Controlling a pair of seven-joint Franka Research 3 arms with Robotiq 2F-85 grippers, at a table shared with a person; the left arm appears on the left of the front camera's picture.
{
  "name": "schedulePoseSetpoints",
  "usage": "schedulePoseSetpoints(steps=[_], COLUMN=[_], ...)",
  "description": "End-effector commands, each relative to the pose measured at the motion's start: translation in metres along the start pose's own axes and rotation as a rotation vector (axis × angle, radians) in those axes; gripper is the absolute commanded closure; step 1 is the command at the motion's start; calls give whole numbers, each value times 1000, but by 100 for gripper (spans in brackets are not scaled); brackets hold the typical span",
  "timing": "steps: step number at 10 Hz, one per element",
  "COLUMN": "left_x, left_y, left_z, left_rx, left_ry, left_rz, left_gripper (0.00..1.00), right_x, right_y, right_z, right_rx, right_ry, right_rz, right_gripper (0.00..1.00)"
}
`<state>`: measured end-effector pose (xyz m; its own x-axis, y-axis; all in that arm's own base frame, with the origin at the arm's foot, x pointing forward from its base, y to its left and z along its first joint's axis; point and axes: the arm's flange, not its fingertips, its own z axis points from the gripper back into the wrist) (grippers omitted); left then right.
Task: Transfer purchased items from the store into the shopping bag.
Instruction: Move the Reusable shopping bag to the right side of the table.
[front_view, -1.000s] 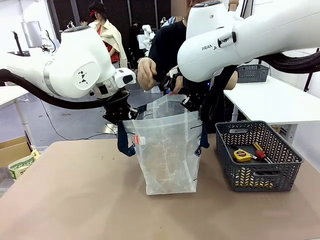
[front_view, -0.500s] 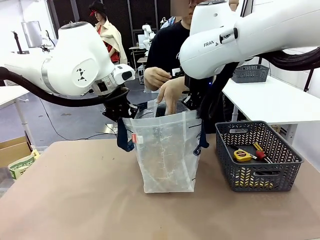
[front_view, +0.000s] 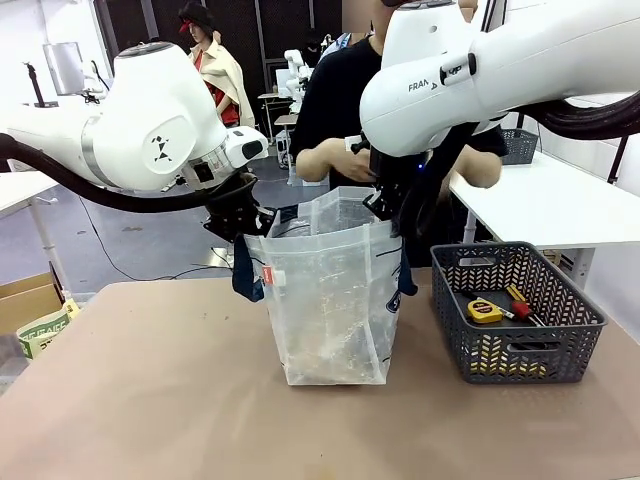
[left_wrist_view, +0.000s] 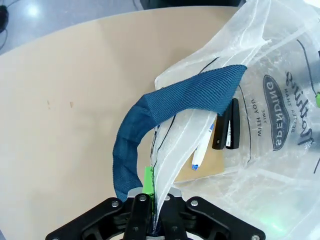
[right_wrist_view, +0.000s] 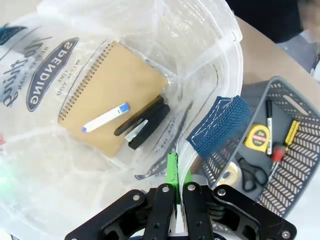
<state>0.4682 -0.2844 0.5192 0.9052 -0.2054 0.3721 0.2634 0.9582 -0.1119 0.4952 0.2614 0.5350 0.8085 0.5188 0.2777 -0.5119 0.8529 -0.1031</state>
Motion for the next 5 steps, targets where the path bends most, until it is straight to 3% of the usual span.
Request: schedulePoseSetpoints(steps=[1,5], left_x=[-1,0], left_y=[2,0], left_z=[4,0], left_rx=[-4,0], left_ry=[-20,0], left_rz=[30,0], left_gripper=[100,100], right_x=[-4,0], right_y=[-1,0], right_z=[-2,0], right_rx=[12,0], right_ry=[-17,0], right_rz=[-22,0], right_gripper=[100,100])
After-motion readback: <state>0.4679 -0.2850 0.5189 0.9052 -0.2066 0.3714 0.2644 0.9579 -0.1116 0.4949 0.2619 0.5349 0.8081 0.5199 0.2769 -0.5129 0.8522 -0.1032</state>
